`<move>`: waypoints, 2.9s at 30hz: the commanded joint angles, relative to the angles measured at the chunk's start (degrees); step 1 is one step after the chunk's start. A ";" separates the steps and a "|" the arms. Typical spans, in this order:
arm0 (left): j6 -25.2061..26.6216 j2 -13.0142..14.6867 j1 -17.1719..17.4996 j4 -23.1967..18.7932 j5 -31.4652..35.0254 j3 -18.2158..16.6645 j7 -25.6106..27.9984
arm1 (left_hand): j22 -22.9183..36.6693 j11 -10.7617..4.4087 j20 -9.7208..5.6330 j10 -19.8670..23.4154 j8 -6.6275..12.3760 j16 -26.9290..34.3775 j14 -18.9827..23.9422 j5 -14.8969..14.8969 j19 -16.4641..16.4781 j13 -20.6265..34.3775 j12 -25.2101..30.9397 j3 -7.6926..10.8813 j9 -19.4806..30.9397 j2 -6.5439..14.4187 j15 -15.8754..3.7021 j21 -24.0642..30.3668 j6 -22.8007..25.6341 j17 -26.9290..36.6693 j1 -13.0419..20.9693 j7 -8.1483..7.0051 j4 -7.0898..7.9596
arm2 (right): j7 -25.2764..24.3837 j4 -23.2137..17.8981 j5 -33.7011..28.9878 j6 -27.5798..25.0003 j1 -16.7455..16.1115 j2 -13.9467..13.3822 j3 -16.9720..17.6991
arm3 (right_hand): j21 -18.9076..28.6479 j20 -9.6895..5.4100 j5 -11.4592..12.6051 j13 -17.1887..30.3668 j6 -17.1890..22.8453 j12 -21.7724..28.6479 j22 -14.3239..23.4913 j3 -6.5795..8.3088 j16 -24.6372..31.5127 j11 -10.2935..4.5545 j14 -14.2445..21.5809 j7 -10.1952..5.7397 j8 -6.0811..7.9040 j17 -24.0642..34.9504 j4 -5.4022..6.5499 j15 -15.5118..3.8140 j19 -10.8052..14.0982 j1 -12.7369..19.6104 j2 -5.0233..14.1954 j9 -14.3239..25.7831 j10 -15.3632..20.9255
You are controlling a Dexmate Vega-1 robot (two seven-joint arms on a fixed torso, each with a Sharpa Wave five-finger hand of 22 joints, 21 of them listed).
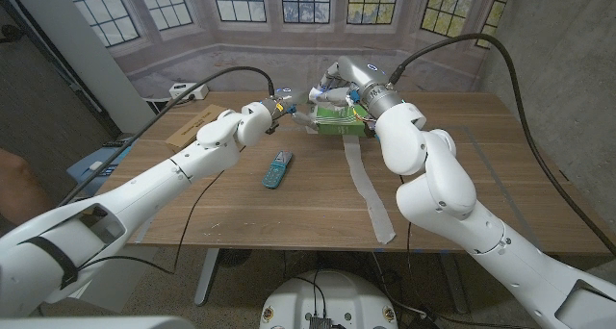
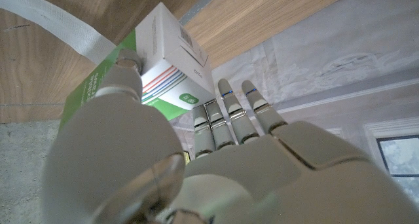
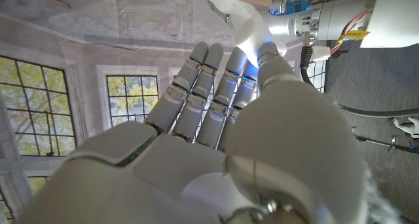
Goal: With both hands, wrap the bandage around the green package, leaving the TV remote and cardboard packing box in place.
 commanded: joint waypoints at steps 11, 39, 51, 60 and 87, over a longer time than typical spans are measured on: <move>-0.01 -1.15 -1.55 -0.09 1.26 0.51 0.10 | 0.19 0.23 0.11 0.38 6.33 -0.35 0.18 0.52 0.11 0.25 0.07 0.18 0.06 3.60 0.61 -0.02 4.01 0.10 1.19 0.26 0.29 | 1.44 -3.59 -2.02 -3.96 -4.48 -1.49 0.05 | 0.28 -0.07 0.24 0.19 0.59 0.29 0.15 -0.17 -0.21 0.33 0.63 0.29 -0.19 0.18 -0.08 -6.49 0.53 0.50 0.68 0.06 0.14; -0.33 -2.57 -3.63 0.59 1.92 0.61 0.42 | 0.20 0.48 0.17 0.37 6.42 -0.52 0.19 0.50 -0.04 0.42 -0.05 0.28 0.01 3.61 0.73 -0.06 3.85 0.04 0.90 0.50 0.30 | 3.47 -4.56 2.02 -12.97 -5.63 -2.00 -1.95 | 0.25 -0.14 0.29 0.21 0.67 0.27 0.16 -0.38 -0.25 0.52 0.84 0.19 -0.47 0.30 -0.17 -6.55 0.57 0.75 0.90 0.07 0.19; -0.57 -2.68 -4.54 0.08 2.25 0.68 0.05 | 0.20 0.49 0.21 0.29 6.45 -0.53 0.10 0.48 -0.07 0.49 -0.14 0.24 0.00 3.64 0.76 -0.06 3.76 0.09 0.81 0.60 0.30 | -0.95 -3.93 8.36 -16.57 -4.71 -4.63 -3.29 | 0.25 -0.10 0.32 0.21 0.64 0.19 0.16 -0.47 -0.30 0.53 0.78 0.31 -0.62 0.39 -0.15 -6.54 0.62 0.81 1.05 0.08 0.08; -0.01 -2.73 -4.17 -0.86 1.66 0.47 -0.78 | 0.20 0.59 0.17 0.33 6.51 -0.56 0.12 0.47 -0.06 0.54 -0.16 0.24 0.03 3.62 0.78 -0.05 3.74 0.07 0.67 0.67 0.32 | -7.96 -1.33 15.68 -17.30 -4.31 -5.68 -3.15 | 0.26 -0.10 0.36 0.25 0.89 0.26 0.16 -0.51 -0.20 0.39 1.00 -0.11 -0.63 0.50 -0.27 -6.75 0.69 1.08 1.13 0.08 0.24; 1.89 -1.85 -2.71 -4.26 1.02 -0.24 -2.69 | 0.21 0.75 0.31 0.31 6.62 -0.62 0.07 0.45 -0.15 0.67 -0.26 0.23 0.04 3.64 0.85 -0.06 3.74 0.08 0.44 0.73 0.30 | -25.93 4.36 35.35 -18.49 -1.25 -9.16 -5.21 | 0.30 -0.31 0.37 0.24 1.09 0.22 0.17 -0.70 -0.26 0.05 1.27 -0.27 -0.81 0.60 -0.45 -6.74 0.89 1.60 1.06 0.12 0.37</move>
